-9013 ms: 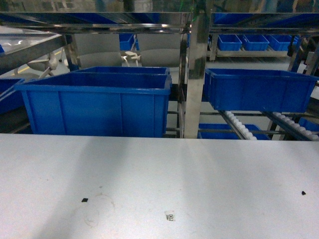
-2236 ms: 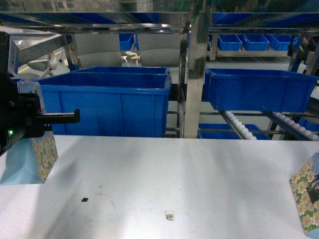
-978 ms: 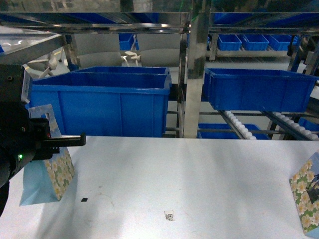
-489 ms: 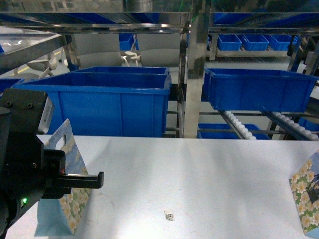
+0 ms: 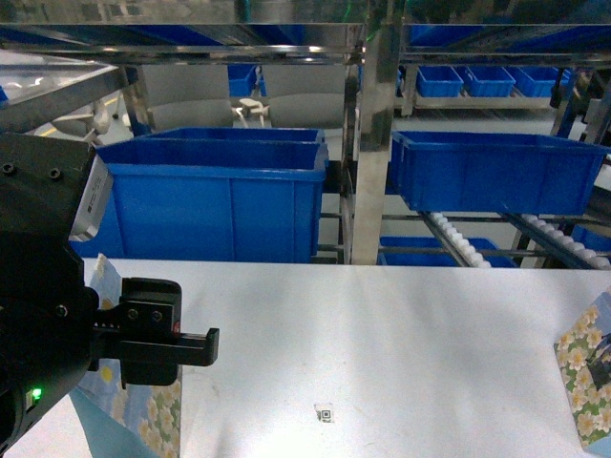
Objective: Move flower gift bag to table near conveyor
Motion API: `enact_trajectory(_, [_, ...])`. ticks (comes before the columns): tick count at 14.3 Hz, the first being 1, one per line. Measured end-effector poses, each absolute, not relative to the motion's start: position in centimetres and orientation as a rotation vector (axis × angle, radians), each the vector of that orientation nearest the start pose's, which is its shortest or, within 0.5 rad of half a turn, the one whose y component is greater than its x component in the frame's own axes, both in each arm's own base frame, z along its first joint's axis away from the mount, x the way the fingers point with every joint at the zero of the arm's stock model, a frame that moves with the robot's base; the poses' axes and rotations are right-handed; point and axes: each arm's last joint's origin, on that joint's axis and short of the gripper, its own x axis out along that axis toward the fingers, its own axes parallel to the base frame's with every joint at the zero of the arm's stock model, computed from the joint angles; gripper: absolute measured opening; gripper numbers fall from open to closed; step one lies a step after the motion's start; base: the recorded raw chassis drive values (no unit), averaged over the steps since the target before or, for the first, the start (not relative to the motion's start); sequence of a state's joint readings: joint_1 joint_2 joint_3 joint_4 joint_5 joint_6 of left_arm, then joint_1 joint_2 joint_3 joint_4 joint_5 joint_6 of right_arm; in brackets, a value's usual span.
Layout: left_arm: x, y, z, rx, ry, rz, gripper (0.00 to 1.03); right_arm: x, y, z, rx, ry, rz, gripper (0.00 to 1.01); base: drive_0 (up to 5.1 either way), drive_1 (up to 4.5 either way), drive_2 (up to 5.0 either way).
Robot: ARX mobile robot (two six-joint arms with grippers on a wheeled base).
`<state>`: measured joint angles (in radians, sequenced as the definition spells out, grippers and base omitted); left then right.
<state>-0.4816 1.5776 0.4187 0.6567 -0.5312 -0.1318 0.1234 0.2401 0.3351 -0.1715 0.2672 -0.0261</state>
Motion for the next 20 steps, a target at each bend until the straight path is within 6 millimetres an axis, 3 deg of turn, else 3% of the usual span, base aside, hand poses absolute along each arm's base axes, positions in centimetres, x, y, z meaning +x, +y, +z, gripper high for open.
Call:
enact_trajectory(1, [22.6, -10.2, 13.7, 0.11, 0.409, 0.092, 0.99, 9.7, 0.4, 24.2, -0.041, 0.077, -0.143, 0.98, 0.0, 0.0, 0.0])
enact_trajectory(3, [19.4, -7.3, 18.0, 0.106, 0.309, 0.131, 0.98, 9.7, 0.4, 24.2, -0.04, 0.077, -0.142, 0.98, 0.0, 0.0, 0.0])
enact_trajectory(4, [18.3, -6.5, 19.0, 0.103, 0.292, 0.131, 0.98, 9.7, 0.4, 24.2, -0.041, 0.077, -0.143, 0.98, 0.0, 0.0, 0.0])
enact_trajectory(11, [12.8, -4.4, 21.4, 0.124, 0.256, 0.145, 0.98, 9.7, 0.4, 24.2, -0.041, 0.077, -0.143, 0.98, 0.0, 0.0, 0.0])
enact_trajectory(15, [12.1, -3.8, 21.9, 0.117, 0.219, 0.176, 0.98, 9.7, 0.4, 24.2, -0.04, 0.077, -0.143, 0.98, 0.0, 0.0, 0.0])
enact_trajectory(17, [12.2, -3.8, 21.9, 0.113, 0.198, 0.161, 0.97, 9.6, -0.1, 23.6, -0.017, -0.016, -0.067, 0.82, 0.0, 0.0, 0.0])
enact_trajectory(20, [11.7, -2.5, 20.3, 0.002, 0.006, 0.028, 0.67, 9.8, 0.0, 21.2, -0.015, 0.012, 0.001, 0.52, 0.0, 0.0, 0.0])
